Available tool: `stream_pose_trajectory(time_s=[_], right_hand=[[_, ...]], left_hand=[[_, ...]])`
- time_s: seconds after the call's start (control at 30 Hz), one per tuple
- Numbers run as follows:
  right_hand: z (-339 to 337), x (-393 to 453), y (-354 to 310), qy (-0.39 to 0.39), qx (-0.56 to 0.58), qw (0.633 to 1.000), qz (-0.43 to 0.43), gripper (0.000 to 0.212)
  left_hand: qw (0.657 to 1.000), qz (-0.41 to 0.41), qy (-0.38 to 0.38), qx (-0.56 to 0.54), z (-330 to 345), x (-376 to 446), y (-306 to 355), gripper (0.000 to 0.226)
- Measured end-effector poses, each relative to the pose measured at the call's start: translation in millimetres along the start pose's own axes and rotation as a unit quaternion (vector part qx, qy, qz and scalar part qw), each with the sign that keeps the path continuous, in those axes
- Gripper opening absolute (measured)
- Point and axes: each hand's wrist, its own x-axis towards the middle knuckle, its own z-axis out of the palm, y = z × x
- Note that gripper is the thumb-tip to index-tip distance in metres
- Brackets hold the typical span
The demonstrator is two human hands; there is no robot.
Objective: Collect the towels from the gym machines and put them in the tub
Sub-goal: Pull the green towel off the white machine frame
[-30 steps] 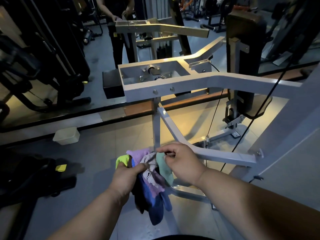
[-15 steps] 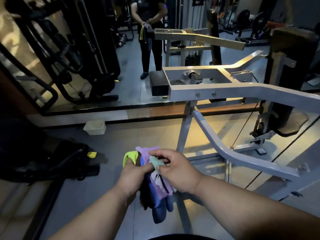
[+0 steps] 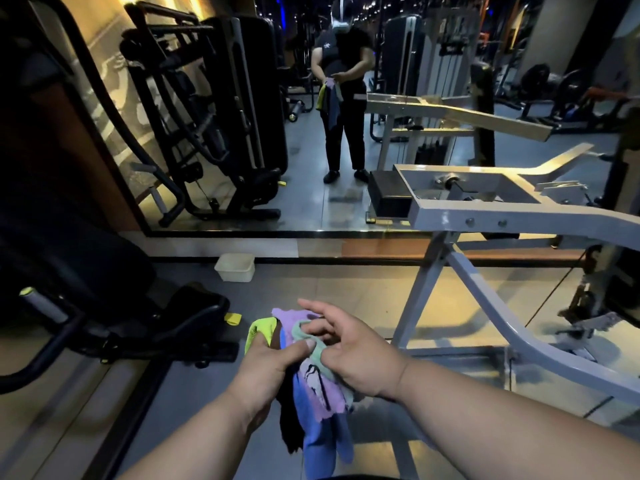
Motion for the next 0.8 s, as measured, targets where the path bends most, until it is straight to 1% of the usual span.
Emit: stream_pose_trajectory(time_s=[0.03, 0.07, 0.17, 0.2, 0.27, 0.3, 0.33, 0.37, 0.43, 0.47, 0.5, 0.53, 0.6, 0.7, 0.77, 0.8], right_hand=[[8, 6, -3, -0.003, -0.004, 1.0, -0.005, 0.078], [15, 13, -5, -0.003, -0.008, 1.0, -0.011, 0.076], [38, 30, -9, 0.001, 0.0, 1.0, -0.012, 0.061], [44, 36, -9, 0.015, -0.004, 1.0, -0.014, 0.056], [51, 48, -8, 0.062, -0.021, 0.998, -0.015, 0.051], [52, 56, -5, 0.081, -0.043, 0.996, -0.006, 0.052], [52, 62, -4, 0.083, -0.074, 0.994, 0.012, 0.056], [52, 68, -2, 0.072, -0.093, 0.992, 0.038, 0.064], [49, 81, 3, 0.028, -0.076, 0.992, 0.093, 0.088], [49, 86, 5, 0.002, -0.054, 0.992, 0.113, 0.095], [49, 92, 5, -0.024, -0.027, 0.991, 0.127, 0.097], [49, 97, 4, -0.05, 0.003, 0.99, 0.134, 0.095], [48, 111, 6, -0.098, 0.058, 0.984, 0.134, 0.084], [41, 139, 9, -0.128, 0.083, 0.98, 0.126, 0.058], [34, 160, 12, -0.136, 0.09, 0.978, 0.131, 0.054], [30, 172, 17, -0.141, 0.094, 0.976, 0.135, 0.057]], left_hand=[[1.0, 0.001, 0.006, -0.003, -10, 1, 2, 0.034], [1.0, 0.006, 0.01, -0.004, -19, 3, 4, 0.037], [0.999, 0.013, 0.029, -0.017, -47, 12, 7, 0.064], [0.999, 0.014, 0.034, -0.023, -54, 14, 9, 0.068], [0.998, 0.016, 0.047, -0.03, -71, 18, 10, 0.065], [0.998, 0.014, 0.051, -0.035, -79, 20, 13, 0.061], [0.998, 0.011, 0.051, -0.043, -86, 21, 16, 0.055], [0.997, 0.007, 0.048, -0.051, -93, 23, 19, 0.047], [0.996, 0.003, 0.042, -0.074, -104, 27, 24, 0.033], [0.996, 0.0, 0.039, -0.084, -107, 30, 28, 0.03], [0.996, -0.003, 0.034, -0.087, -109, 34, 30, 0.027], [0.996, -0.003, 0.029, -0.086, -109, 38, 33, 0.025], [0.996, -0.007, 0.023, -0.083, -108, 50, 37, 0.029], [0.994, -0.02, 0.035, -0.1, -107, 73, 41, 0.042], [0.991, -0.035, 0.037, -0.12, -104, 89, 44, 0.044], [0.99, -0.041, 0.042, -0.127, -102, 96, 45, 0.039]])
